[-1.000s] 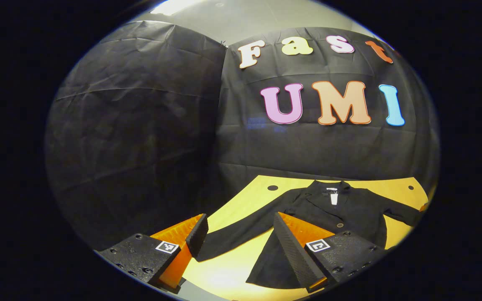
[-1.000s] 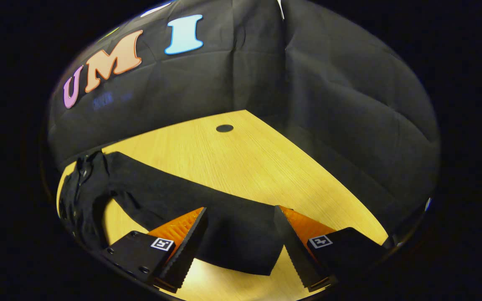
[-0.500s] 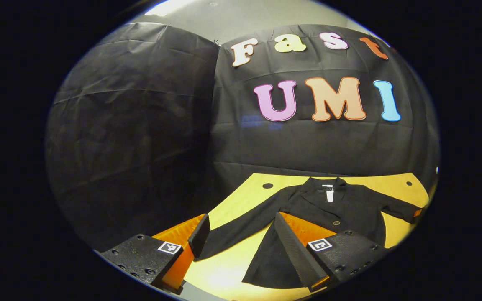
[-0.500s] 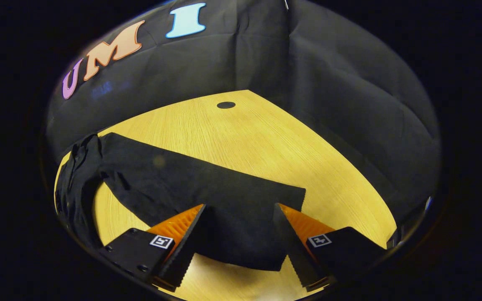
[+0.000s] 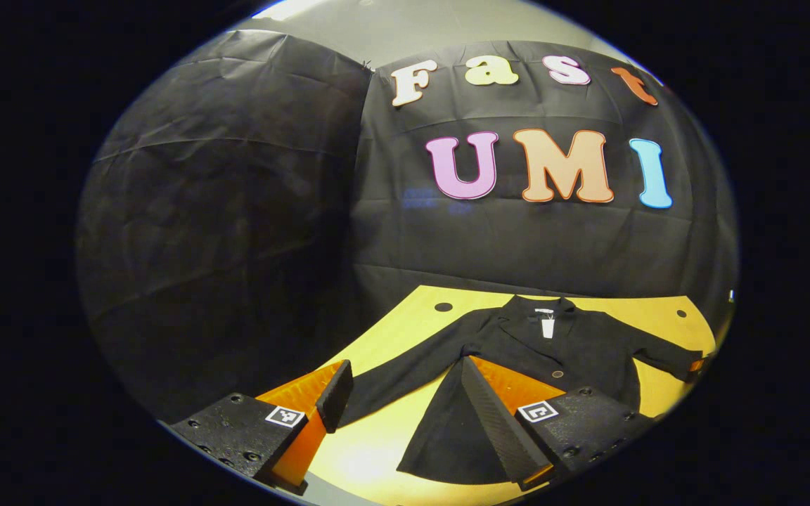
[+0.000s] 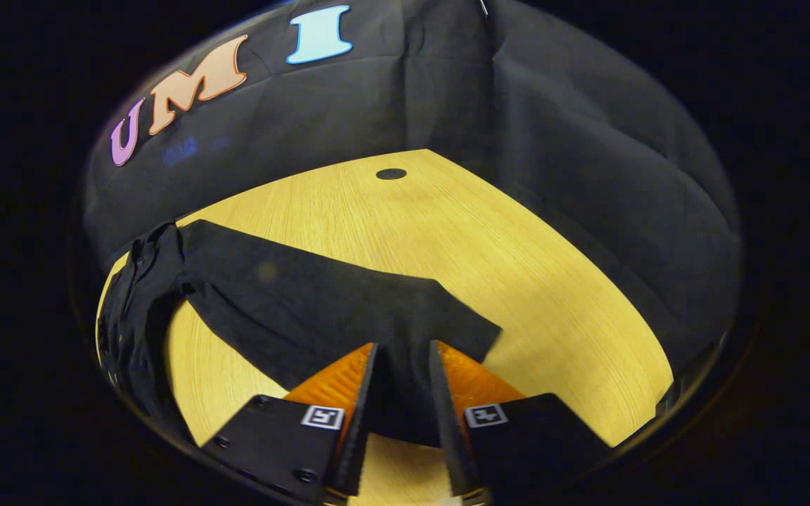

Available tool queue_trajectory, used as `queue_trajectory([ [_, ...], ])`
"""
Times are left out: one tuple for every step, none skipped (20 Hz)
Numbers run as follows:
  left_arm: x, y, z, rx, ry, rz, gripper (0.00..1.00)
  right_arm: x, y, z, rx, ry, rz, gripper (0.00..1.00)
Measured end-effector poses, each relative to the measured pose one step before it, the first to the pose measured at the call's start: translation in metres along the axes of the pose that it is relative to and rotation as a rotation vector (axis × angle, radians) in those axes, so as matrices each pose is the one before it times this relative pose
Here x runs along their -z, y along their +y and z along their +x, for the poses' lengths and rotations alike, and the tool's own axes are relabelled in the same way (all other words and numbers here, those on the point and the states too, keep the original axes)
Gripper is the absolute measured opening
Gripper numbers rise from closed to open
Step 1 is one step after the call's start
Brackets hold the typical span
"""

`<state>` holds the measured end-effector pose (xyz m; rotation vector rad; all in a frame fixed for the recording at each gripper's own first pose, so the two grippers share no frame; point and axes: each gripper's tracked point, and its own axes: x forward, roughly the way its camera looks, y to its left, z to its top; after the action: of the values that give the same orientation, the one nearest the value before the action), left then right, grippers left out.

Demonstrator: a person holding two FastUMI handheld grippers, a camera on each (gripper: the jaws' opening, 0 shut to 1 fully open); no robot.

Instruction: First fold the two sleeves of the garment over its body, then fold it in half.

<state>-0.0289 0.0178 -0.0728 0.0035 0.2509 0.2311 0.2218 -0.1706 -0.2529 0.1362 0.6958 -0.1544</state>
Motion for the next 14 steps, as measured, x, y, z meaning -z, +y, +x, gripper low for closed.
queue_trajectory([
  [0.00109, -0.00180, -0.00127, 0.00440, -0.00036, -0.00214, 0.94, 0.00162, 0.00471, 0.00029, -0.01817, 0.00062, 0.00847, 0.42],
  [-0.00106, -0.00142, -0.00052, 0.00471, -0.00155, 0.00083, 0.94, -0.00017, 0.00271, -0.00055, -0.00938, -0.00110, 0.01443, 0.22],
  [-0.00111, -0.00049, 0.00042, 0.00182, -0.00061, 0.00249, 0.94, 0.00031, 0.00155, 0.00099, -0.00795, 0.00215, 0.01236, 0.14],
  [-0.00086, -0.00115, -0.00109, 0.00167, -0.00184, 0.00203, 0.94, 0.00105, 0.00131, 0.00208, -0.01074, 0.00645, 0.00566, 0.12],
  [0.00023, -0.00112, -0.00178, 0.00107, -0.00271, 0.00056, 0.94, 0.00088, 0.00140, -0.00212, -0.00553, 0.00173, 0.00782, 0.08],
  [-0.00114, -0.00041, -0.00150, 0.00086, -0.00183, -0.00104, 0.94, -0.00119, 0.00002, 0.00117, -0.00294, -0.00070, 0.00172, 0.05],
  [0.00010, 0.00048, -0.00095, -0.00005, 0.00054, -0.00110, 0.94, -0.00012, 0.00067, -0.00123, -0.00128, -0.00074, 0.00030, 0.05],
  [0.00101, 0.00021, -0.00195, -0.00189, 0.00085, -0.00046, 0.94, 0.00001, -0.00020, -0.00036, 0.00217, 0.00264, -0.00799, 0.03],
  [0.00043, 0.00015, -0.00161, -0.00205, -0.00032, -0.00005, 0.94, 0.00027, -0.00002, 0.00031, 0.00472, -0.00252, -0.01311, 0.03],
  [-0.00112, 0.00135, -0.00248, -0.00506, -0.00067, 0.00157, 0.94, 0.00022, 0.00074, -0.00175, 0.00241, -0.00035, -0.01501, 0.03],
  [0.00032, 0.00217, -0.00251, -0.00632, -0.00170, 0.00187, 0.94, 0.00013, 0.00099, -0.00030, -0.00286, -0.00560, -0.01491, 0.03],
  [-0.00031, 0.00199, -0.00309, -0.00677, -0.00327, 0.00000, 0.94, -0.00089, 0.00267, -0.00039, -0.00933, -0.00666, -0.01351, 0.02],
  [-0.00106, 0.00105, -0.00243, -0.00373, -0.00102, -0.00099, 0.94, -0.00014, 0.00371, -0.00287, -0.01224, -0.00600, -0.00468, 0.02],
  [0.00049, 0.00012, -0.00192, -0.00307, -0.00126, -0.00074, 0.94, -0.00168, 0.00460, -0.00364, -0.01643, -0.00818, 0.00294, 0.03],
])
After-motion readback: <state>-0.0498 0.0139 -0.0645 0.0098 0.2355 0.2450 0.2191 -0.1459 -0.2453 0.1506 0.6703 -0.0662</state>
